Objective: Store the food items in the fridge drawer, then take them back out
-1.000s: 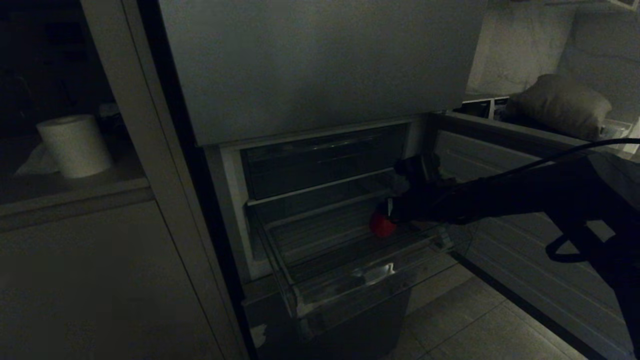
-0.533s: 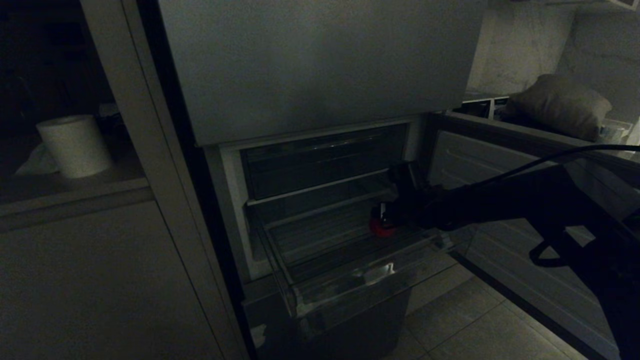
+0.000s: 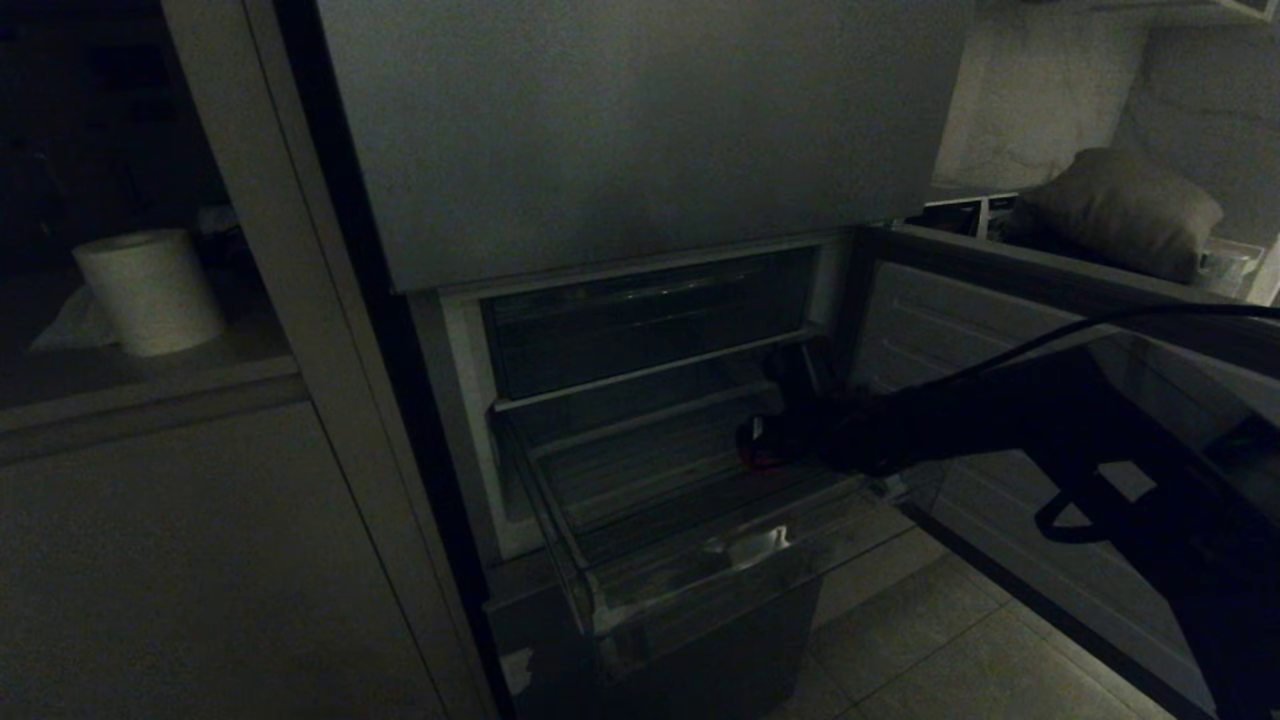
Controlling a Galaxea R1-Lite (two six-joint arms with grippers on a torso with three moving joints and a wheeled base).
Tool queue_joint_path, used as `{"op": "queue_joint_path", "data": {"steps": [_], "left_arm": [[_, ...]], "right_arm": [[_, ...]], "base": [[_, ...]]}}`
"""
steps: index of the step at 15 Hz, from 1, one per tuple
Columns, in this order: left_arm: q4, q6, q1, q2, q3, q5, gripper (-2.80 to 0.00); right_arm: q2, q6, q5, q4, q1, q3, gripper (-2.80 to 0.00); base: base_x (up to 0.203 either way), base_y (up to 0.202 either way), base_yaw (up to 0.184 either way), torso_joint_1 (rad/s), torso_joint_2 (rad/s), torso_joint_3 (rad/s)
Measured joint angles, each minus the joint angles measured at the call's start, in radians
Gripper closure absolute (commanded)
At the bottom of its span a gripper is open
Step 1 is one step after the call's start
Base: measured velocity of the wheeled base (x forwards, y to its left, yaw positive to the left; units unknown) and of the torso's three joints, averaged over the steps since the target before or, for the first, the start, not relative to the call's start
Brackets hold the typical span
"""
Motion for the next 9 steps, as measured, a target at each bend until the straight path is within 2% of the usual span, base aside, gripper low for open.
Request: {"op": "queue_joint_path", "data": {"steps": [4,5,9], "left_arm": [[0.0,0.0,0.0,0.0,0.0,0.0,0.0],[0.0,0.0,0.0,0.0,0.0,0.0,0.0],[0.0,0.0,0.0,0.0,0.0,0.0,0.0]], "right_arm": [[0.01,0.007,-0.007,-0.003,0.001,0.0,-2.8],[0.012,0.008,-0.011,-0.003,0.001,-0.001,0.0],[0.026,0.008,-0.036,-0.005,0.002,-0.009,0.0]], "base": [[0.0,0.0,0.0,0.0,0.0,0.0],[0.0,0.0,0.0,0.0,0.0,0.0],[0.0,0.0,0.0,0.0,0.0,0.0]]}}
